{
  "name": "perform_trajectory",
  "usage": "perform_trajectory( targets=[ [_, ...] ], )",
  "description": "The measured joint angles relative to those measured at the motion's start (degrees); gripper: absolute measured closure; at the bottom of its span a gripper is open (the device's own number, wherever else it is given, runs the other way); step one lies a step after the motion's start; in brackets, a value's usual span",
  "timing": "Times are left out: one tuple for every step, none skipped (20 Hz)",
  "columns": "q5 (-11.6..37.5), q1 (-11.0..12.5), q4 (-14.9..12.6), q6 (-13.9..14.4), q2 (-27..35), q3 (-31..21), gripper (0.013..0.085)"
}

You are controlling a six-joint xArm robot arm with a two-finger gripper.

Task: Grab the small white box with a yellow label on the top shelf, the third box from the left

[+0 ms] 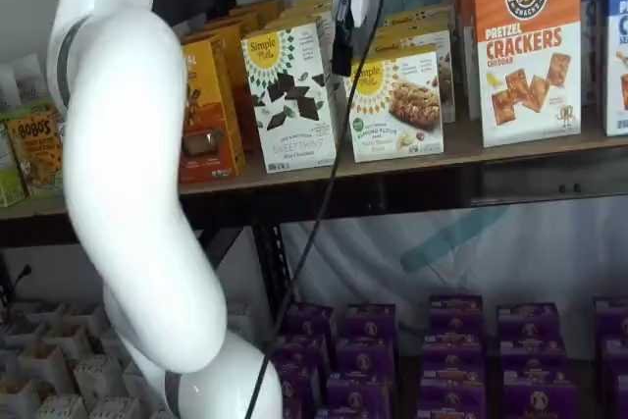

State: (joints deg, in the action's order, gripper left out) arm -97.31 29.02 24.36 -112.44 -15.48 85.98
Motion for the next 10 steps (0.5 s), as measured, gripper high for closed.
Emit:
perform_trajectory(
  targets=[
    [0.9, -0.4, -0.7, -0.1, 0.5, 0.0, 0.013],
    [1.7, -0.8, -1.5, -0.1, 0.9, 0.0, 0.013],
    [2.5, -1.3, -2.5, -0.2, 1.2, -0.1, 0.013],
    [3.2, -1.7, -3.5, -0.3, 1.6, -0.2, 0.013],
    [3.8, -2.1, -4.4, -0.3, 2.0, -0.3, 0.013],
    [4.0, -2.4, -5.2, -0.3, 2.4, -0.2, 0.013],
    [3.8, -2.8, -5.9, -0.1, 3.0, 0.1, 0.013],
    [3.5, -3.1, -6.5, 0.0, 3.4, 0.4, 0.013],
    [3.2, -3.4, -7.2, 0.1, 3.9, 0.6, 0.013],
    [2.9, -3.8, -7.9, 0.3, 4.3, 0.7, 0.013]
  ],
)
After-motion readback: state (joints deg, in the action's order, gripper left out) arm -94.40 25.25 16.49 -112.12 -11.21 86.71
